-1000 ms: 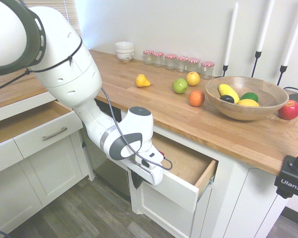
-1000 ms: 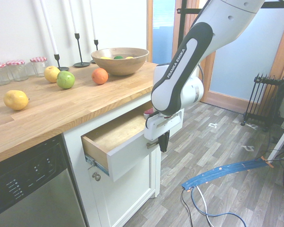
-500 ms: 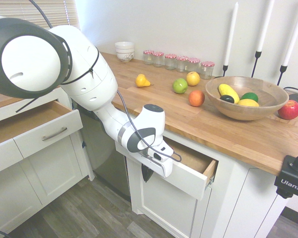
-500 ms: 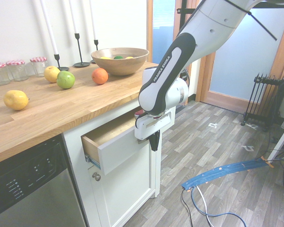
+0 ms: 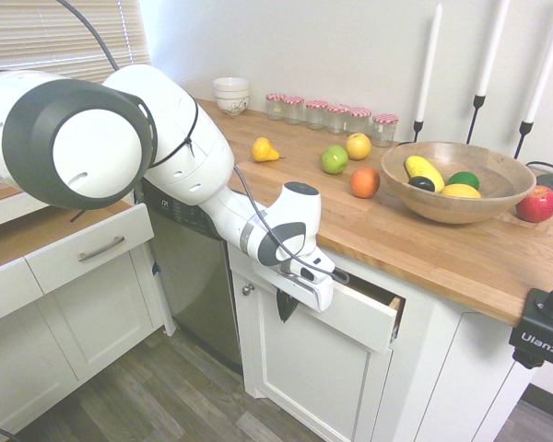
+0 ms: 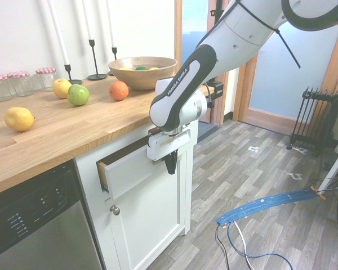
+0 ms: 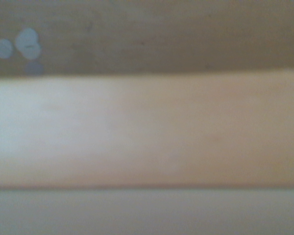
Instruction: Close the drawer
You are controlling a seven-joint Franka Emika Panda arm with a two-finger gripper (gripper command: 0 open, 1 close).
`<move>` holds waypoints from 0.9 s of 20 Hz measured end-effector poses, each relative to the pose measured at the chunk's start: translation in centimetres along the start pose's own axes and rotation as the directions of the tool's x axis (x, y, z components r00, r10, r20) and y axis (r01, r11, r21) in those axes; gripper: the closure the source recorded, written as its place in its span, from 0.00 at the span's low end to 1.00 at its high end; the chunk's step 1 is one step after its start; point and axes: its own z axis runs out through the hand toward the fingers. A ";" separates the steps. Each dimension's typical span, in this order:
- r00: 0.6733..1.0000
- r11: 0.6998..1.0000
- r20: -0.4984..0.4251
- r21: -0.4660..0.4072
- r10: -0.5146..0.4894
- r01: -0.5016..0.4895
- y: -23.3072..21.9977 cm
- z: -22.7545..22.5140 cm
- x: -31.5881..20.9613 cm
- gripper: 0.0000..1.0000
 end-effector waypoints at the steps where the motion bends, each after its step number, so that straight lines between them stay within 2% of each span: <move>1: 1.000 1.000 0.000 0.000 0.001 -0.001 -0.2 -0.1 0.2 1.00; 18: 1.000 1.000 0.006 -0.011 0.019 -0.019 -0.4 -0.2 0.4 1.00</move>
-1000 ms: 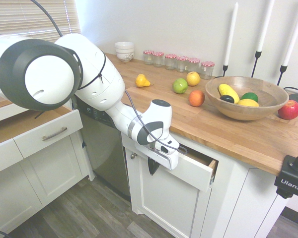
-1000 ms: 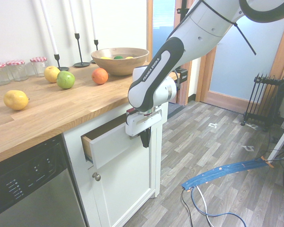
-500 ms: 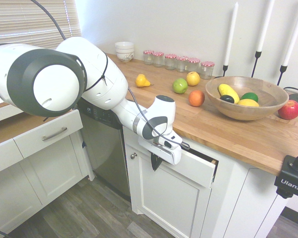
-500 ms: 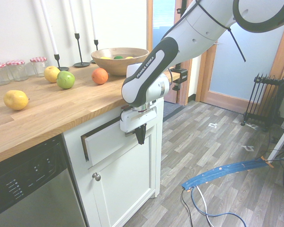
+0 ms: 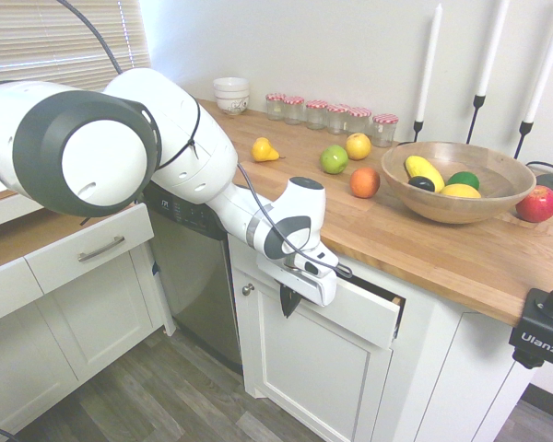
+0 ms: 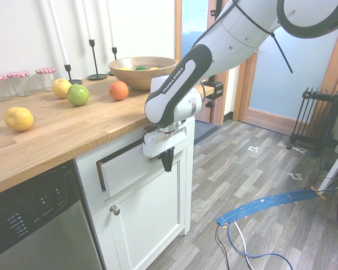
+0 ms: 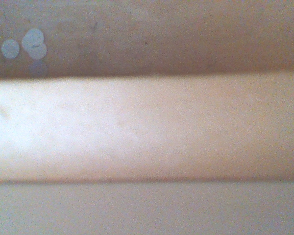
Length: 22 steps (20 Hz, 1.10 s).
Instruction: Close the drawer
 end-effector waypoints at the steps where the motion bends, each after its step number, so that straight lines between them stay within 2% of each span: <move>1: 1.000 1.000 -0.001 0.000 0.006 -0.006 0.3 0.2 -0.2 1.00; 5: 1.000 1.000 -0.016 0.008 0.008 -0.008 2.2 -0.2 -2.2 1.00; 11: 0.999 1.000 -0.033 0.031 -0.003 0.004 5.4 -4.7 -7.3 1.00; 12: 0.999 0.999 -0.033 0.032 0.004 -0.003 6.1 -5.2 -8.0 0.00; 22: 0.999 0.999 -0.026 0.044 0.024 -0.023 15.4 -9.1 -16.4 0.00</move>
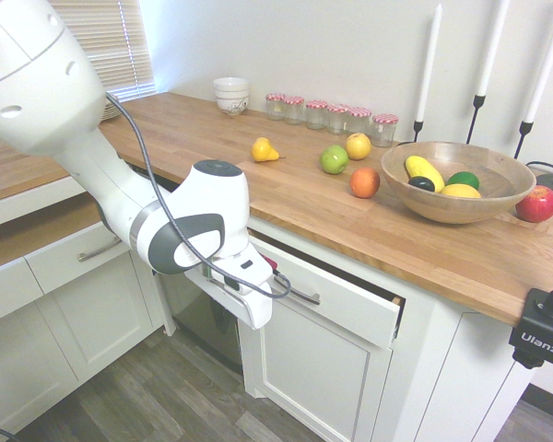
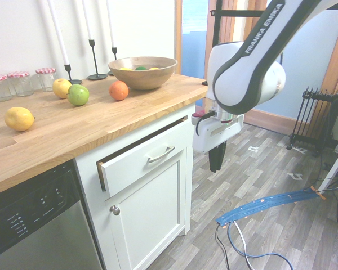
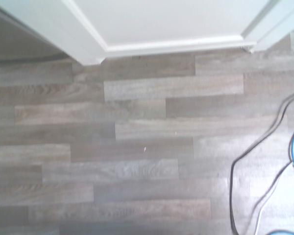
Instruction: Close the drawer
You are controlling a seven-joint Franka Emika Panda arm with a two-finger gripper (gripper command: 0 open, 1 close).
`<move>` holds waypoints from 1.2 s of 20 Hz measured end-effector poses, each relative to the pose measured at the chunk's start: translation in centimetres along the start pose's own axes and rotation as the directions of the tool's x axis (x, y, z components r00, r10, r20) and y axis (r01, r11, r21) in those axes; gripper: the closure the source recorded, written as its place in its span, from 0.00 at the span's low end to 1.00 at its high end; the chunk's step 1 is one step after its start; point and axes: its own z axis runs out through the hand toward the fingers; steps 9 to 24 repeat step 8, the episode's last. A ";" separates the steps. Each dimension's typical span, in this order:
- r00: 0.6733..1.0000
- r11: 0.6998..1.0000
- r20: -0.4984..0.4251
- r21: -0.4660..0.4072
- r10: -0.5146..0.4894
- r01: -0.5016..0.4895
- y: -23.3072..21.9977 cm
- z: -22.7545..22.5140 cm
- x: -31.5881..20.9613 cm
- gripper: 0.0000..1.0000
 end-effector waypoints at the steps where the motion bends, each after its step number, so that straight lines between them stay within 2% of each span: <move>1: 1.000 1.000 -0.001 0.003 0.001 -0.001 0.4 -0.3 -0.3 0.00; 24: 1.000 1.000 -0.007 0.013 0.007 -0.006 1.2 -1.2 -0.6 0.00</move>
